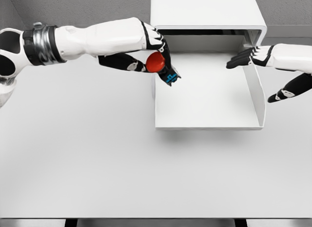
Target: Slide open multi-storey tabletop storage cabinets and put open load switch and slide close multi-storey tabletop storage cabinets
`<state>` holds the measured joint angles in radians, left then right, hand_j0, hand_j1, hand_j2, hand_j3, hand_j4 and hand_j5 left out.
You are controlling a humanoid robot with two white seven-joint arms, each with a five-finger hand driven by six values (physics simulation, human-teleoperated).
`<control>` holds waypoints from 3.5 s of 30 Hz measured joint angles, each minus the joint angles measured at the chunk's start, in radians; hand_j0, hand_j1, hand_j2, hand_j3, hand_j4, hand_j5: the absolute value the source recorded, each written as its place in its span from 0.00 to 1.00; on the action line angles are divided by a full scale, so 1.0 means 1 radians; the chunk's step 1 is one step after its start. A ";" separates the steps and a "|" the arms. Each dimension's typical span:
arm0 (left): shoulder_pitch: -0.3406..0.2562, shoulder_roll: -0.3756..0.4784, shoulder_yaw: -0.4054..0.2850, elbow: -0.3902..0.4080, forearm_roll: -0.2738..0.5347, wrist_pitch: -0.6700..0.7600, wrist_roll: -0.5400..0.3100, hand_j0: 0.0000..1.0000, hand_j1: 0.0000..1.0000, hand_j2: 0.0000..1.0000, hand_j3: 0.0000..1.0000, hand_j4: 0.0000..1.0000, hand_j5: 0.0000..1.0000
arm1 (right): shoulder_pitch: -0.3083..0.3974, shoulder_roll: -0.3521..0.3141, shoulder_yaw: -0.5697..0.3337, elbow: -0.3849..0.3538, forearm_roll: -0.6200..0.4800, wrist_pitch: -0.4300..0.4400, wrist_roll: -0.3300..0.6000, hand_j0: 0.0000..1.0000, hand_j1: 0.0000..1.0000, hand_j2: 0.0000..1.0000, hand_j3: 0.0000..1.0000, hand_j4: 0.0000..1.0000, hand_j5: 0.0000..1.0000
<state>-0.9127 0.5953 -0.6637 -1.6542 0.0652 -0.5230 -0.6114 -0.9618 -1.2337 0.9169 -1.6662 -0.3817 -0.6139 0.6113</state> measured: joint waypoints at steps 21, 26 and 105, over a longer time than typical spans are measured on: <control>-0.003 -0.234 -0.024 0.188 -0.236 0.003 0.000 0.46 0.46 0.46 0.46 0.46 0.46 | 0.009 0.005 0.002 0.009 0.010 0.000 0.000 1.00 1.00 1.00 1.00 1.00 1.00; -0.003 -0.246 -0.024 0.227 -0.271 0.003 0.000 0.46 0.46 0.46 0.46 0.46 0.46 | 0.009 0.005 0.002 0.009 0.010 0.000 0.000 1.00 1.00 1.00 1.00 1.00 1.00; 0.025 0.341 -0.032 -0.093 0.335 0.026 0.000 1.00 1.00 1.00 1.00 1.00 1.00 | 0.159 -0.047 0.006 -0.030 0.015 0.000 0.000 1.00 1.00 1.00 1.00 1.00 1.00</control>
<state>-0.8882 0.9366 -0.6954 -1.7470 0.3999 -0.4966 -0.6113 -0.8023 -1.2803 0.9234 -1.6959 -0.3672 -0.6139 0.6111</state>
